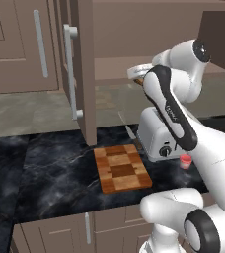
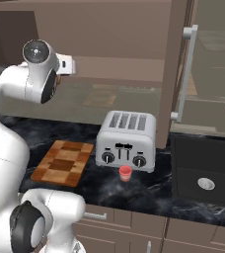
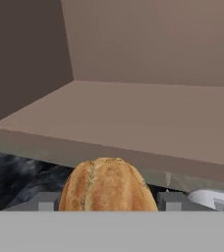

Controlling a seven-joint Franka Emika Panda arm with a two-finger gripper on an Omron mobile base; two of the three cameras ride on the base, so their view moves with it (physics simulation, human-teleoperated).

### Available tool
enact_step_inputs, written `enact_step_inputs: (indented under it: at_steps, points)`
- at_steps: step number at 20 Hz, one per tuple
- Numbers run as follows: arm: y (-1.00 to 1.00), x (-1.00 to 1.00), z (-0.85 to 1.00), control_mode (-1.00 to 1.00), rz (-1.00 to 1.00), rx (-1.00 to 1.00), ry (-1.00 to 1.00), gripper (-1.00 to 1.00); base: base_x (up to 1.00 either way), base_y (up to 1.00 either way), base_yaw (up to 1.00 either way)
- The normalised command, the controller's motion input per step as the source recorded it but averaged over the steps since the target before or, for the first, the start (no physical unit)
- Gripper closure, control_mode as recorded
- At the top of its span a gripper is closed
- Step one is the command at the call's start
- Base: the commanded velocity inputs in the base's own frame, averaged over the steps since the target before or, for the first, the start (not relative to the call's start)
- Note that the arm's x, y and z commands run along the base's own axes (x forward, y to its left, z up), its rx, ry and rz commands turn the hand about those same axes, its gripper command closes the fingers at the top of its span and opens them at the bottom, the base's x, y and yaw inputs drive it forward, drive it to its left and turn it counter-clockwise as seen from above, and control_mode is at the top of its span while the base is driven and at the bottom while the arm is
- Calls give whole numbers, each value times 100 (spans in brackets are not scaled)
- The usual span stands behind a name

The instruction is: Pick the bread, place it on the cutting board, pick the jam, place it on the counter, and close the cabinet.

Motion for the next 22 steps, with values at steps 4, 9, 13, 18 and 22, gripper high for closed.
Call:
enact_step_inputs:
  at_steps: [4,9,13,18,22]
  points:
    - [0,-65,0,-100,0,0,0,100,0,0,0]
    - [0,-54,-7,-100,0,0,0,100,0,0,0]
    - [1,-17,-18,-100,0,0,1,100,0,0,0]
    - [0,-5,-30,-100,0,0,1,100,0,0,0]
    - [0,-1,-27,-100,0,0,6,100,0,0,0]
